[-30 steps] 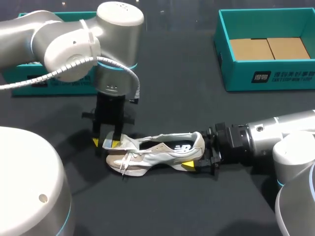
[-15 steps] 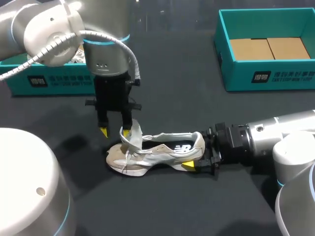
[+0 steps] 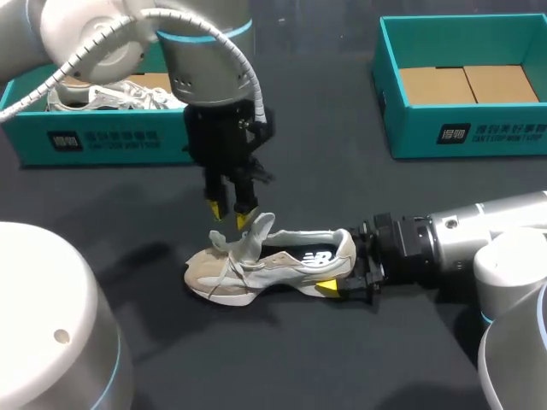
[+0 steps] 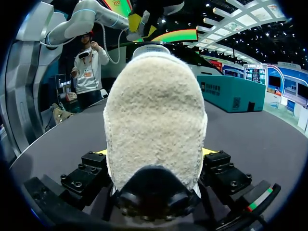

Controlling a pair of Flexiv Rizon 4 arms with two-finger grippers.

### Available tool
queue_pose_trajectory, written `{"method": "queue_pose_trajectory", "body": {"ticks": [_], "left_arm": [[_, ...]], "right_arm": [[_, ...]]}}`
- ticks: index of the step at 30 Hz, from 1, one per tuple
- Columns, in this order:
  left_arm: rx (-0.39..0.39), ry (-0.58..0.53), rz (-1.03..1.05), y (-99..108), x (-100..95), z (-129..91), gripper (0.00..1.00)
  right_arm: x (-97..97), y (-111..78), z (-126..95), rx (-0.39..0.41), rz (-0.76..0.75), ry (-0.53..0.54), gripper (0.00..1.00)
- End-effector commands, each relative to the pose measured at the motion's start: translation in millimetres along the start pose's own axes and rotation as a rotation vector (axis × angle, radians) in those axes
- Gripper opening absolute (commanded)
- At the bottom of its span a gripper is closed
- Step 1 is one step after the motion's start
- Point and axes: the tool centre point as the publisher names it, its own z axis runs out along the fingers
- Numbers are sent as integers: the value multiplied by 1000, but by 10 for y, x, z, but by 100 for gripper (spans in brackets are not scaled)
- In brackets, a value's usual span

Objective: Take the shoe out of the shoebox, open the shoe tongue, remove and reinsert the insole, then place the shoe into the shoebox

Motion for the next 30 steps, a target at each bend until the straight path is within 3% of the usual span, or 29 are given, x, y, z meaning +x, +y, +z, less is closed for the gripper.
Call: {"method": "queue_pose_trajectory", "body": {"ticks": [1,11,14,18,20,30], "left_arm": [[-130,-162,339,-210,134,-113,0],[-130,-162,339,-210,134,-113,0],[-39,-193,502,-229,198,-45,0],[118,-140,718,-296,238,37,0],[199,-177,782,-360,272,96,0],[199,-177,782,-360,272,96,0]], "right_arm": [[6,-13,3,1,0,-1,0],[6,-13,3,1,0,-1,0],[6,-13,3,1,0,-1,0],[6,-13,3,1,0,-1,0],[6,-13,3,1,0,-1,0],[6,-13,3,1,0,-1,0]]}}
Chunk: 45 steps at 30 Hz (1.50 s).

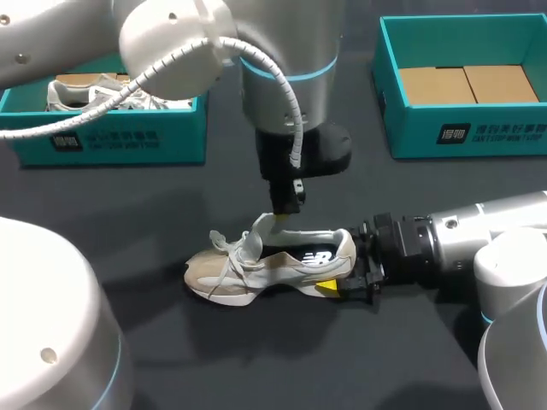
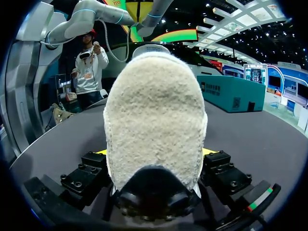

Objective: Take the shoe out of the shoebox, open the shoe tongue, remove and reinsert the insole, then place the shoe into the shoebox

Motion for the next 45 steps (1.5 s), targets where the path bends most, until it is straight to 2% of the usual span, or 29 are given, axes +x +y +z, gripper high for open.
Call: {"method": "queue_pose_trajectory", "body": {"ticks": [1,5,10,21,28,39,45], "left_arm": [[127,-9,2,142,36,7,0],[163,16,29,-15,16,193,0],[242,105,75,-216,-79,500,0],[242,105,75,-216,-79,500,0],[210,80,127,-404,-117,1048,0],[210,80,127,-404,-117,1048,0],[140,120,100,-523,-187,1359,0]], "right_arm": [[6,-13,2,1,0,-2,0],[6,-13,2,1,0,-2,0],[6,-13,2,1,0,-2,0],[6,-13,2,1,0,-2,0],[6,-13,2,1,0,-2,0],[6,-13,2,1,0,-2,0],[6,-13,2,1,0,-2,0]]}}
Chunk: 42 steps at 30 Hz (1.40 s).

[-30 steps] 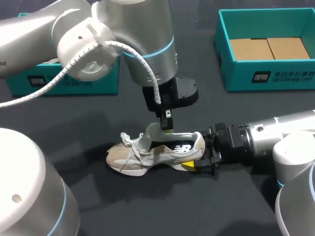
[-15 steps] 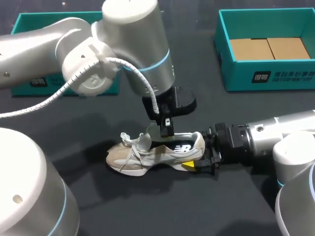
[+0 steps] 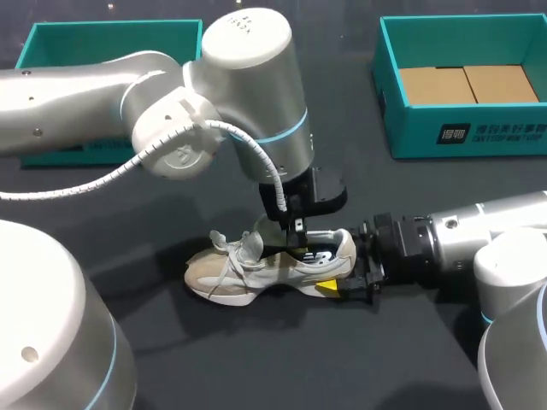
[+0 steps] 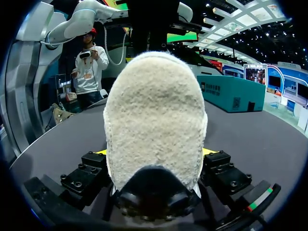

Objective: Take the shoe out of the shoebox, open the shoe tongue, remove and reinsert the insole, then place the shoe into the shoebox

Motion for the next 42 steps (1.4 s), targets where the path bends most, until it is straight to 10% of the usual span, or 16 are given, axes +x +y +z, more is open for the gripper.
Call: {"method": "queue_pose_trajectory", "body": {"ticks": [1,15,21,33,42], "left_arm": [[-39,28,-9,-124,-103,239,0],[-63,64,63,150,62,334,0],[-57,37,80,193,60,382,30],[-58,-98,97,88,-4,643,46],[-91,-144,33,83,-269,741,16]], "right_arm": [[7,-12,4,1,0,-1,0],[7,-12,4,1,0,-1,0],[7,-12,4,1,0,-1,0],[7,-12,4,1,0,-1,0],[7,-12,4,1,0,-1,0]]}}
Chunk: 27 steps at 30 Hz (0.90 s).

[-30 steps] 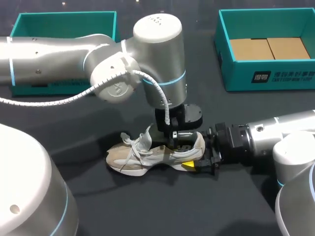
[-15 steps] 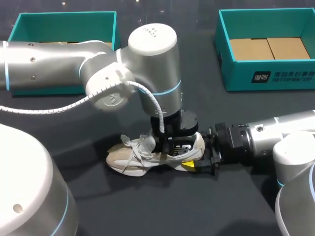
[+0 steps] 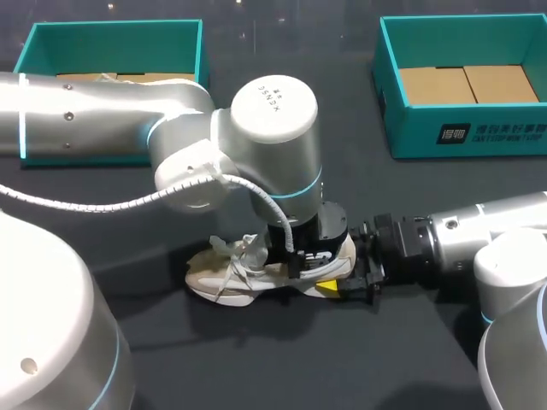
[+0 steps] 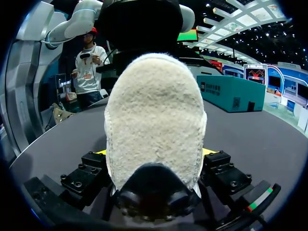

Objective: Take the shoe out of the shoebox, open the shoe tongue, remove and reinsert the insole, then place the shoe into the shoebox

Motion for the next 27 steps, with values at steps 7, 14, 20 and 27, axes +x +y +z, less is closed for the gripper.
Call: {"method": "queue_pose_trajectory", "body": {"ticks": [7,14,20,27], "left_arm": [[2,-6,-39,53,-212,52,0],[93,45,-19,209,-113,-188,0],[176,125,12,283,-48,-378,0],[201,129,40,265,13,-431,0]], "right_arm": [[6,-2,5,1,0,-1,0],[6,-2,5,1,0,-1,0],[6,-2,5,1,0,-1,0],[6,-2,5,1,0,-1,0]]}}
